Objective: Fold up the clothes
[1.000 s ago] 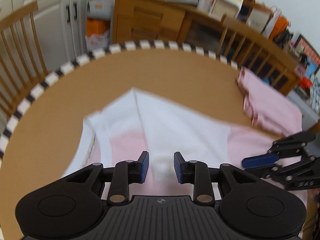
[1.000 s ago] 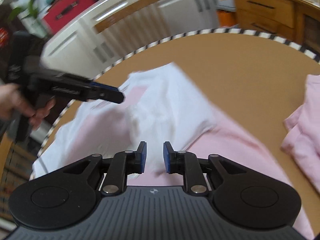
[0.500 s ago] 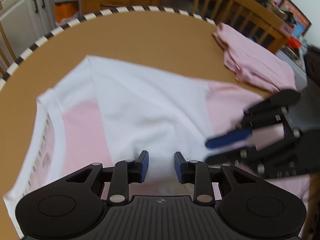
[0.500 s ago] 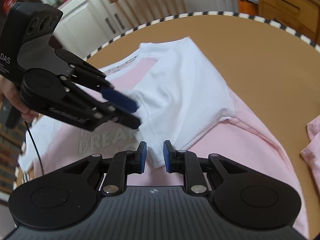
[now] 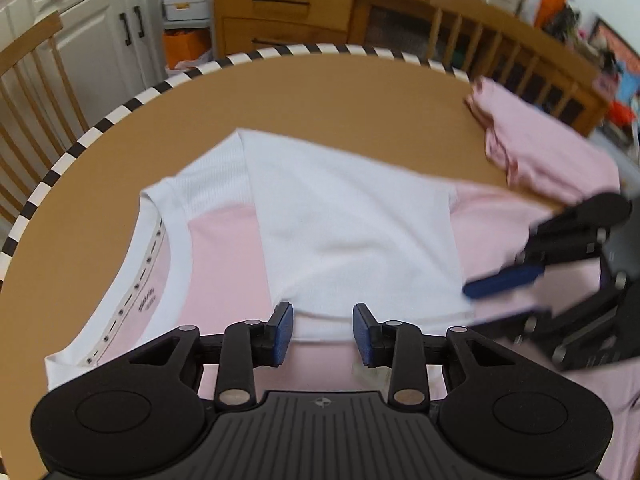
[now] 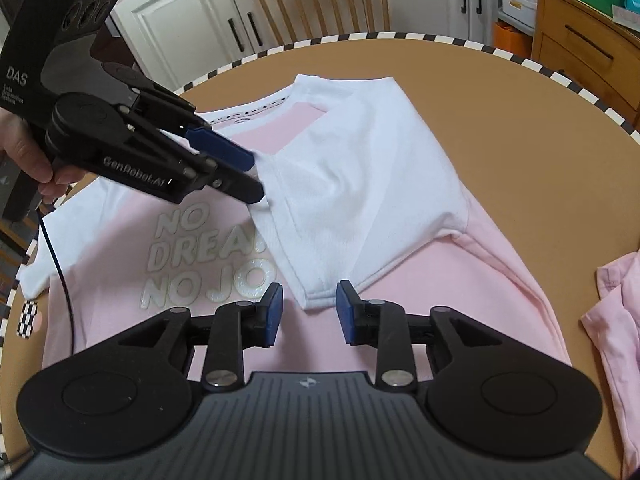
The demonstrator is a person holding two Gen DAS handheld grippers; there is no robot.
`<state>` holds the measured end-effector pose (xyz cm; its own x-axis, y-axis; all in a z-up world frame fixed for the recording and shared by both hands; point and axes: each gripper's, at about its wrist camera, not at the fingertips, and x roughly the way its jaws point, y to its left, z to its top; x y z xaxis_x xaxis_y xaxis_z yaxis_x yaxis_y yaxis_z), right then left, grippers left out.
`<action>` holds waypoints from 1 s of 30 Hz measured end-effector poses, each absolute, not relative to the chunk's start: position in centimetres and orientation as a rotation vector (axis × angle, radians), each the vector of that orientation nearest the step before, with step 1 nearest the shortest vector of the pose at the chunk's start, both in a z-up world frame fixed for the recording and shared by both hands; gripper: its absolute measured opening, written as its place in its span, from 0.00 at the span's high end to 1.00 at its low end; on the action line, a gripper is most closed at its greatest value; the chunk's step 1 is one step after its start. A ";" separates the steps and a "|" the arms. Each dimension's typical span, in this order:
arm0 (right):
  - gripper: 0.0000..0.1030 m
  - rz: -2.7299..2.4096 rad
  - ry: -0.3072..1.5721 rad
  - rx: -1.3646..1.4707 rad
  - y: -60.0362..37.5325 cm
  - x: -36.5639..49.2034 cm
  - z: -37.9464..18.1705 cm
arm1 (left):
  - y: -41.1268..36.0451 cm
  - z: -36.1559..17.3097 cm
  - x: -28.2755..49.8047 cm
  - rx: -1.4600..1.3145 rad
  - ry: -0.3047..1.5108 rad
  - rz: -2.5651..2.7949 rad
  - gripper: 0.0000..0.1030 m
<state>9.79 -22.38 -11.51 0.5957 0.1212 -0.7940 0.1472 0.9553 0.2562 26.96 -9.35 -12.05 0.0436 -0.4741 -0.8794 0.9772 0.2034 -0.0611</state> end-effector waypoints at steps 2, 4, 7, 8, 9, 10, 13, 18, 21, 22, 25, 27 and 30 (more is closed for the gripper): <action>0.69 -0.016 0.935 0.315 -22.4 9.8 -11.5 | -9.2 -12.3 27.0 0.706 0.942 -1.247 0.65; 0.69 -0.016 0.936 0.332 -22.7 9.8 -11.6 | -9.0 -12.1 27.2 0.696 0.942 -1.253 0.65; 0.71 -0.008 0.938 0.340 -23.0 9.7 -11.6 | -8.6 -11.2 26.9 0.675 0.919 -1.284 0.62; 0.71 -0.004 0.937 0.342 -23.0 9.6 -11.6 | -8.3 -10.8 26.9 0.666 0.917 -1.289 0.61; 0.71 0.000 0.936 0.344 -23.1 9.5 -11.6 | -8.0 -10.5 26.9 0.662 0.914 -1.290 0.58; 0.71 0.003 0.935 0.344 -23.1 9.5 -11.7 | -7.7 -10.4 27.0 0.662 0.916 -1.282 0.56; 0.70 0.006 0.941 0.373 -23.4 9.2 -11.4 | -7.0 -10.1 27.7 0.619 0.908 -1.237 0.56; 0.71 -0.015 0.849 0.423 -24.1 9.3 -9.7 | -8.2 -10.0 28.8 0.396 0.858 -1.149 0.54; 0.71 -0.016 0.883 0.404 -24.1 10.5 -10.2 | -9.6 -11.8 28.0 0.490 0.925 -1.172 0.54; 0.71 -0.016 0.901 0.397 -24.0 10.8 -10.6 | -9.7 -12.3 27.4 0.535 0.936 -1.185 0.55; 0.71 -0.004 0.934 0.400 -23.9 10.6 -11.6 | -8.9 -12.7 26.3 0.557 0.938 -1.220 0.54; 0.71 0.000 0.933 0.397 -23.6 10.2 -11.7 | -8.5 -12.5 26.0 0.551 0.951 -1.221 0.54; 0.69 0.022 0.956 0.388 -23.5 9.7 -11.4 | -7.7 -12.2 25.5 0.610 0.933 -1.227 0.54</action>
<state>9.67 -23.51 -11.40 0.5816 0.1876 -0.7915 0.1516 0.9310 0.3320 25.52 -7.75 -12.19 0.0600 -0.5119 -0.8570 0.9625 0.2573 -0.0863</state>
